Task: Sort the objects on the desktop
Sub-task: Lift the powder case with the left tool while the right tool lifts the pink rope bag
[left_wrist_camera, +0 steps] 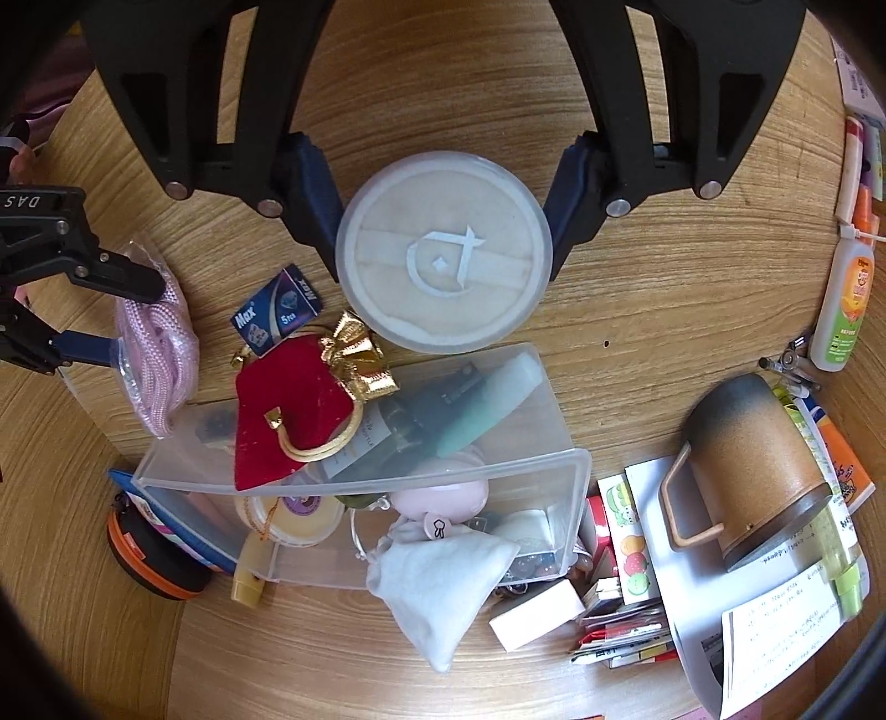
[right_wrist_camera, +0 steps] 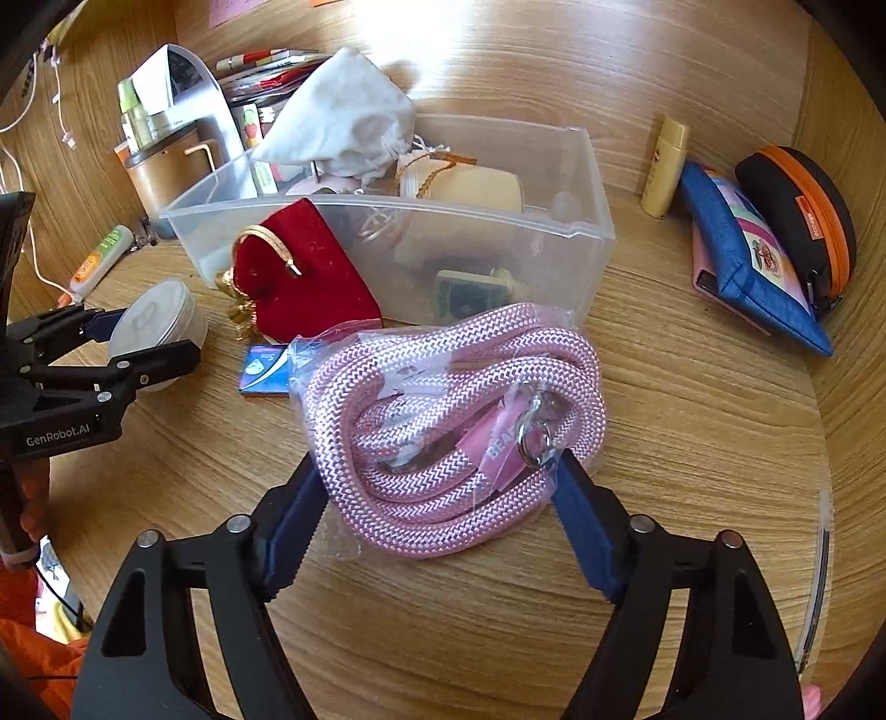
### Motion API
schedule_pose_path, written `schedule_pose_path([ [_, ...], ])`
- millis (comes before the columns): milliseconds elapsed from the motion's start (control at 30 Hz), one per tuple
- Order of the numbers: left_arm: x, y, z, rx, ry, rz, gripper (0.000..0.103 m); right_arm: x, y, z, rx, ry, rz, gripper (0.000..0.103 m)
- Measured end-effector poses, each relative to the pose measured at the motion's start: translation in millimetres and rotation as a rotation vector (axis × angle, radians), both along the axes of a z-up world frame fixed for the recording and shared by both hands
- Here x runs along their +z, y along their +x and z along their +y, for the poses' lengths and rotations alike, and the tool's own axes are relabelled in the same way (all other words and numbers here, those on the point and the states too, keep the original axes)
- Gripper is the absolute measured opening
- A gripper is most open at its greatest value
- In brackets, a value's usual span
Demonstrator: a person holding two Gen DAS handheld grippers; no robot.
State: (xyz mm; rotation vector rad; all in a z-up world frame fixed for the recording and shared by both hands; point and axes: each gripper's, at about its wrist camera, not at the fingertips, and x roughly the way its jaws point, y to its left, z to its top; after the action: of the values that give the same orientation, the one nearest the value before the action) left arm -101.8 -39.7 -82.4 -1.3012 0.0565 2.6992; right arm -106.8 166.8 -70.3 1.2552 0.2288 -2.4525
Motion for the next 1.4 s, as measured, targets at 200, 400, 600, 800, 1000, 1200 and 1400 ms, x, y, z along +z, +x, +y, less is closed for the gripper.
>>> schedule_pose_path([
  [200,7.2,12.2,5.1,-0.012,-0.002,0.022,0.065,4.7,11.7,5.6,-0.005,-0.048,-0.002,0.065],
  [400,15.2,25.3,12.9,-0.022,-0.007,0.046,0.065,10.6,23.2,10.8,0.001,-0.089,0.001,0.045],
  [600,16.8,37.0,19.8,-0.027,-0.008,0.053,0.065,20.6,36.3,7.4,0.028,-0.069,0.046,0.015],
  [800,21.9,46.8,26.6,-0.034,-0.007,0.069,0.065,34.9,43.0,10.2,0.019,-0.083,0.084,0.013],
  [1000,31.1,49.2,28.9,-0.038,0.003,0.089,0.065,57.8,47.8,14.0,0.022,-0.109,0.131,0.011],
  [1200,40.7,52.8,30.4,-0.050,0.016,0.110,0.065,73.4,41.9,10.1,0.028,-0.098,0.162,0.010],
  [1400,37.0,44.6,50.6,-0.114,0.032,0.089,0.065,77.6,25.0,10.7,0.036,-0.081,0.153,0.010],
])
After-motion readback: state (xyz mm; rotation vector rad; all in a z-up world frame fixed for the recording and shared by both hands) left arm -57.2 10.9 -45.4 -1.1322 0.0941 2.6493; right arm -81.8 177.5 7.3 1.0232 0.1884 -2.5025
